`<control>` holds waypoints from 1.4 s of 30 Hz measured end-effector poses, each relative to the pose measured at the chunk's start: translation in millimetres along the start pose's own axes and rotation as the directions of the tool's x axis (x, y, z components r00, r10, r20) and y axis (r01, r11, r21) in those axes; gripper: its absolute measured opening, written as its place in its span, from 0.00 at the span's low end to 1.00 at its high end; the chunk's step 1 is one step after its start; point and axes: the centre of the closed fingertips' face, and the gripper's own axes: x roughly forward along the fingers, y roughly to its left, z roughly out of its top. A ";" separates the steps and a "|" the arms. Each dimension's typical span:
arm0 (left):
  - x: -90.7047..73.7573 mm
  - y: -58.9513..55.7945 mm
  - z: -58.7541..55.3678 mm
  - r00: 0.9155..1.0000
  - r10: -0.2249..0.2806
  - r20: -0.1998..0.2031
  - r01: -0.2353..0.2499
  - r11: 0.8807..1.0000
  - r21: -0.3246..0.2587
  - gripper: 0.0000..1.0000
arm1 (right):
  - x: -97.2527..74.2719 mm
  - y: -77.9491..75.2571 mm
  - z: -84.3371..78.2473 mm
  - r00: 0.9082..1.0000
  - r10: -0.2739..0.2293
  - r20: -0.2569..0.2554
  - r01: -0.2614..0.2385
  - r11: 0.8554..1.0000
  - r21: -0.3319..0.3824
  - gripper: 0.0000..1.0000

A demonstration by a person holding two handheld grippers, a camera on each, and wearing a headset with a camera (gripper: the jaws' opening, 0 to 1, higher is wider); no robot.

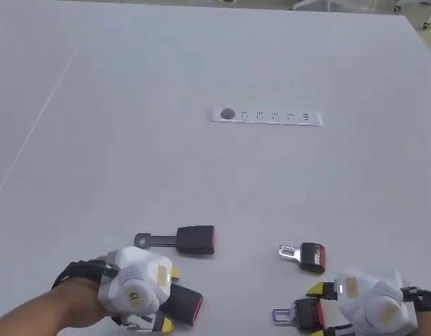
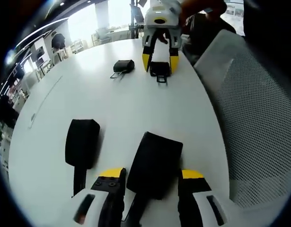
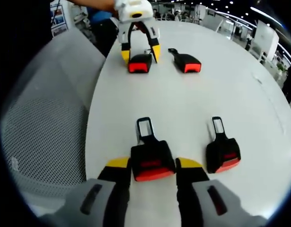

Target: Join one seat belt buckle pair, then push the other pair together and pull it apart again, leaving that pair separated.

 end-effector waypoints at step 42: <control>1.0 8.2 6.6 0.996 0.082 -0.024 -0.084 0.990 -0.117 0.36 | 31.8 1.6 56.2 0.998 -0.050 0.044 0.047 0.996 0.074 0.37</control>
